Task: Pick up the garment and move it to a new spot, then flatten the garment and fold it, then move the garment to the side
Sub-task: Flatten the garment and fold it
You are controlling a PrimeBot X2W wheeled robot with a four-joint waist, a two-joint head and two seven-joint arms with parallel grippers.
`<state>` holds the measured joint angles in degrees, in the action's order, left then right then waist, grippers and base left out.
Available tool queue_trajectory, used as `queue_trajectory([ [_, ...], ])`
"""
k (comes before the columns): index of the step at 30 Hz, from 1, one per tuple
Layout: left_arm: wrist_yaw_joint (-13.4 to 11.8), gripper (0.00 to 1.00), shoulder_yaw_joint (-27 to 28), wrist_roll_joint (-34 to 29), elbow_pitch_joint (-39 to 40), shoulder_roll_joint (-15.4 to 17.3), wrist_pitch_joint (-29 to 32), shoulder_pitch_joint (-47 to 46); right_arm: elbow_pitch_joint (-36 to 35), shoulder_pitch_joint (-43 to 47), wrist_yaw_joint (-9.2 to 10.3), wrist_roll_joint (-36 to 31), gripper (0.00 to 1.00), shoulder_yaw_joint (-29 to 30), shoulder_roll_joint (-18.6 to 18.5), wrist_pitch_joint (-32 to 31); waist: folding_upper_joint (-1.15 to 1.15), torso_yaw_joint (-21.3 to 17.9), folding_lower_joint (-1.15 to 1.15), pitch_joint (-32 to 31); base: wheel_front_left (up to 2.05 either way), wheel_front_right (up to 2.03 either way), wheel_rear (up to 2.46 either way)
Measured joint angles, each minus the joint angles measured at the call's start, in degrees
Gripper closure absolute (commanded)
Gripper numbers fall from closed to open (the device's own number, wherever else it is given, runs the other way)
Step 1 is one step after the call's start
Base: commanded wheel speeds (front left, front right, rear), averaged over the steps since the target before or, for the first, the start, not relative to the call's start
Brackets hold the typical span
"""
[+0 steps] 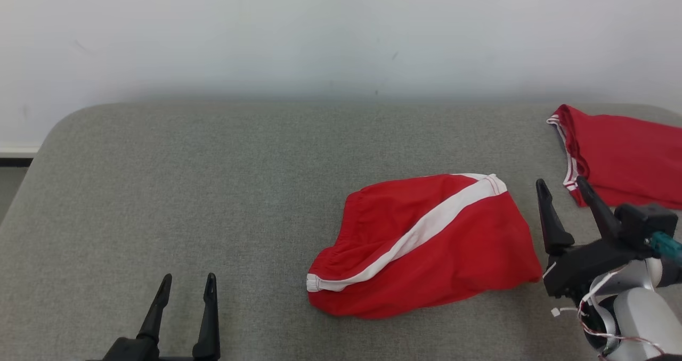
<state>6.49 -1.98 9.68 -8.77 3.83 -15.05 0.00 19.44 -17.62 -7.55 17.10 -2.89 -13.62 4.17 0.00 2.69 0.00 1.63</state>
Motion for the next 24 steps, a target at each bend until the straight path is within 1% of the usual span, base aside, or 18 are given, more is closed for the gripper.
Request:
queue_trajectory([
  [6,0.0,0.00,-0.9,0.4,-0.6,-0.3,0.0,-2.0,9.0,-7.2,0.00,0.4,0.00,-1.6,-2.6,-1.4,0.00,2.2,0.00,2.5,0.00,0.00,0.00],
  [7,0.0,0.00,-0.9,0.4,-0.6,-0.3,0.0,-2.0,9.0,-7.2,0.00,0.4,0.00,-1.6,-2.6,-1.4,0.00,2.2,0.00,2.5,0.00,0.00,0.00],
  [8,0.1,0.00,-1.1,0.4,-0.8,-0.4,0.0,-2.6,12.1,-9.3,0.00,0.6,0.00,-2.6,-3.2,-2.3,0.00,2.9,0.00,3.4,0.00,0.00,0.00],
  [9,0.1,0.00,-1.1,0.4,-0.8,-0.4,0.0,-2.6,12.1,-9.3,0.00,0.6,0.00,-2.6,-3.2,-2.3,0.00,2.9,0.00,3.4,0.00,0.00,0.00],
  [13,0.1,0.00,-1.5,0.5,-0.9,-0.5,0.0,-3.6,17.5,-13.1,0.00,1.3,0.00,-4.8,-4.2,-3.0,0.00,4.2,0.00,5.3,0.00,0.00,0.00],
  [18,0.1,0.00,-1.6,0.6,-0.9,-0.6,0.0,-5.1,23.1,-17.7,0.00,3.8,0.00,-9.1,-4.8,-3.7,0.00,5.4,0.01,7.5,0.00,0.00,0.00],
  [24,0.1,0.00,-1.7,0.7,-1.0,-0.7,0.0,-5.9,29.0,-20.6,0.00,6.3,0.00,-11.7,-5.8,-4.2,0.00,6.6,0.01,9.3,0.00,0.00,0.00],
])
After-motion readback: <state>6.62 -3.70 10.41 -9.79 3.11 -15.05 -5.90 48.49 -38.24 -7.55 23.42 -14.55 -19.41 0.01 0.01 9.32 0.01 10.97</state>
